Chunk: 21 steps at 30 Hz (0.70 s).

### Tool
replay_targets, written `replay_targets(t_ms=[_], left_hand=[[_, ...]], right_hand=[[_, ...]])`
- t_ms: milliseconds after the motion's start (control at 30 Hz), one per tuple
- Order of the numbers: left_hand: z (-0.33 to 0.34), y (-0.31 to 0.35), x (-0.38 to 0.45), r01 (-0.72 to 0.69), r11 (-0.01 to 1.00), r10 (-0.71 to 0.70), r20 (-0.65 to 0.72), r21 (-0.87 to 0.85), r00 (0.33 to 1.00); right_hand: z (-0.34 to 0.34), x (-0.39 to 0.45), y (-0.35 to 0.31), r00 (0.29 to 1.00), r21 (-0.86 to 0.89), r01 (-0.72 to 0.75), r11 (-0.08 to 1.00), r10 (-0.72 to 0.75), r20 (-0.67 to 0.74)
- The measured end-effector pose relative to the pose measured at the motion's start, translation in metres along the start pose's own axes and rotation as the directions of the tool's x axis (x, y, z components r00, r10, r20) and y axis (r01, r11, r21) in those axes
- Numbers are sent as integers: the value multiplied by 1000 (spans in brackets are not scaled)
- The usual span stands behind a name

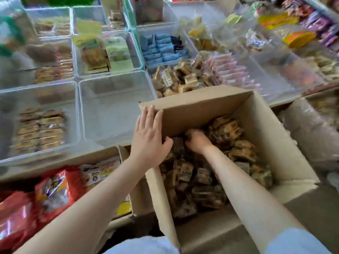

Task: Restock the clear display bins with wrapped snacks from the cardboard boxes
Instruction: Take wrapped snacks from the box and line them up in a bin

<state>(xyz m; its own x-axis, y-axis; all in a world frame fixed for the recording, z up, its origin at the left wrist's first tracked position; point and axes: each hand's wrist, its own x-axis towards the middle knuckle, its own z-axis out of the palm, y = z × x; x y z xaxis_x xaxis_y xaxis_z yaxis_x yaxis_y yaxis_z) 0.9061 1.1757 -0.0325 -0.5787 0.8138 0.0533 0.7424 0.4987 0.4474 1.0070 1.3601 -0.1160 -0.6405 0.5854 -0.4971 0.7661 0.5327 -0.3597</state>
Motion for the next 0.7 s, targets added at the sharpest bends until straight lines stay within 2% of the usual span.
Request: replay_targets(t_ms=[133,233,367,500,600,700], left_hand=[[-4,-3,-5,-2,1000,1,21,15,1000],[-5,1,-7,16,1000,-17,41,24,999],[-5,2,-5,35,999,-35,36,8,999],[-6,1,-5,37,999,-37,25,9,999],[-5,2,-4,39,999,-39,15,-1,999],[-4,2,-4,38,999,-38,4,-9,999]], right_hand=[[24,27,-2,995,-21,62,998,-61,73],[50,45,-6,990,-79,36,996,-25,142],[76,50,-15,998,-262,-56,964,64,24],[87,51,-15,998,-382,-45,923,23,-62],[82,49,-12,1000,-346,-16,938,17,-2],[65,49,-4,993,-122,-47,991,59,99]])
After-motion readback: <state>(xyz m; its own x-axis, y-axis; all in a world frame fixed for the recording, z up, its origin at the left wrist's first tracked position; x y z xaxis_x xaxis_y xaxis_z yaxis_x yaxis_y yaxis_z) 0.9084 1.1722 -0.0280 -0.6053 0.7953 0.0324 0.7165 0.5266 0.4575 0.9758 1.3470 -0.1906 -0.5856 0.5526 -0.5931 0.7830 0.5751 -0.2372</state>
